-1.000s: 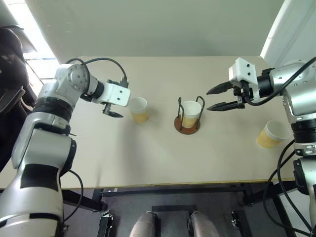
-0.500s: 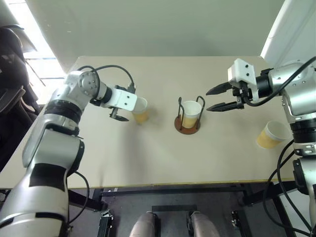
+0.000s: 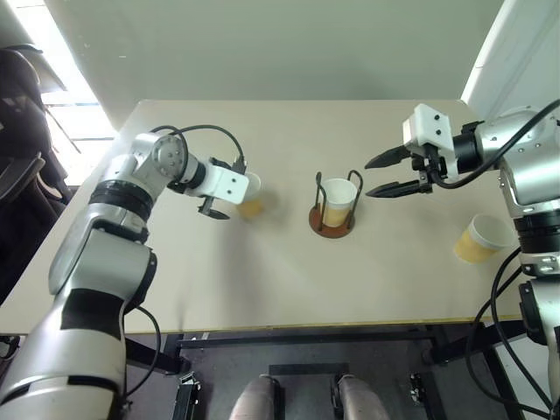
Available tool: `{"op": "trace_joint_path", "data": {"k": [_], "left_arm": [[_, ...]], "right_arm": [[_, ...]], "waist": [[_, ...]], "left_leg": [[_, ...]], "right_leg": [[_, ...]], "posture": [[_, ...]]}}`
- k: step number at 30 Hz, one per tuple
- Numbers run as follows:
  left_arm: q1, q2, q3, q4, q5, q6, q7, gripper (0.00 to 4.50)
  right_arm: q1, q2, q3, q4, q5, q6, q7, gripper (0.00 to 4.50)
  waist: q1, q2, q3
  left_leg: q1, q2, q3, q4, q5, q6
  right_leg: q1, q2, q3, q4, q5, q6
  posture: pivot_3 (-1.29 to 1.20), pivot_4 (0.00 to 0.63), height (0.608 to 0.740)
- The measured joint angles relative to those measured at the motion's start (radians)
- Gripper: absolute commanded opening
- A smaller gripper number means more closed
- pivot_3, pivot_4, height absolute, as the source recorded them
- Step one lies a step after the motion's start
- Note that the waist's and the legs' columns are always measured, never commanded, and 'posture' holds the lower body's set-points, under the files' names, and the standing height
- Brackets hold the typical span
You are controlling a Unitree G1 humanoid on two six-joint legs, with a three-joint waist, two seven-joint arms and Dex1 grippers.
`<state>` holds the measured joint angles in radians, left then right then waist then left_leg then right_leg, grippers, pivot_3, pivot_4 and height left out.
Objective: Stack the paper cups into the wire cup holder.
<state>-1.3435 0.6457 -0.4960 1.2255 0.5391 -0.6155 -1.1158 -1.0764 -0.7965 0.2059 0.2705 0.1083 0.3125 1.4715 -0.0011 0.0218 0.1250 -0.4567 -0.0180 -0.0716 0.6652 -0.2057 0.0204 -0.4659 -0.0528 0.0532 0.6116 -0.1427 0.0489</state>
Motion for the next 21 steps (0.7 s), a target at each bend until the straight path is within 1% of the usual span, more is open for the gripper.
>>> {"op": "trace_joint_path", "data": {"k": [1,5,9,11,18,21], "left_arm": [[0.0,-0.005,-0.005,0.009,0.012,0.005,0.018,3.6],[0.006,-0.028,-0.029,0.04,0.05,0.019,0.1,2.1],[0.007,-0.04,-0.031,0.052,0.055,0.021,0.147,0.63],[0.007,-0.04,-0.031,0.056,0.055,0.016,0.152,0.02],[0.005,-0.033,-0.027,0.059,0.049,-0.038,0.109,0.02],[-0.008,-0.027,-0.018,0.062,0.036,-0.038,0.065,0.02]], "right_arm": [[0.0,0.001,0.0,-0.001,0.0,0.0,-0.001,2.62],[0.0,0.006,0.0,-0.002,0.0,0.002,-0.002,2.62],[0.0,0.006,0.0,-0.007,0.0,0.006,-0.002,2.62],[0.0,0.006,0.0,-0.008,0.0,0.007,-0.002,2.62],[0.0,0.005,0.0,-0.006,-0.006,0.003,-0.003,2.62],[0.0,-0.008,0.0,0.012,-0.014,-0.014,0.002,2.62]], "waist": [[0.0,0.0,0.0],[0.0,0.0,0.0],[0.0,0.0,0.0],[0.0,0.0,0.0],[0.0,0.0,0.0],[0.002,0.0,0.0]], "left_leg": [[0.0,0.0,0.0,0.0,0.0,0.0],[0.0,-0.001,0.001,0.0,0.0,0.0],[0.0,0.0,0.001,0.001,0.0,0.0],[0.0,0.0,0.001,0.0,0.0,0.0],[0.0,-0.001,0.001,0.001,0.0,0.0],[0.0,-0.001,0.001,0.001,0.0,0.0]], "right_leg": [[0.0,0.0,0.0,0.0,0.0,0.0],[0.0,0.001,-0.001,0.0,0.0,0.0],[0.0,0.0,0.0,0.0,0.0,0.001],[0.0,0.001,0.0,0.0,0.0,0.001],[0.0,0.001,0.0,0.0,0.0,0.001],[0.0,0.001,0.0,0.0,0.0,0.001]], "posture": [[0.0,0.15,0.74],[0.0,0.15,0.74],[0.0,0.15,0.74],[0.0,0.15,0.74],[0.0,0.15,0.74],[0.0,0.15,0.74]]}}
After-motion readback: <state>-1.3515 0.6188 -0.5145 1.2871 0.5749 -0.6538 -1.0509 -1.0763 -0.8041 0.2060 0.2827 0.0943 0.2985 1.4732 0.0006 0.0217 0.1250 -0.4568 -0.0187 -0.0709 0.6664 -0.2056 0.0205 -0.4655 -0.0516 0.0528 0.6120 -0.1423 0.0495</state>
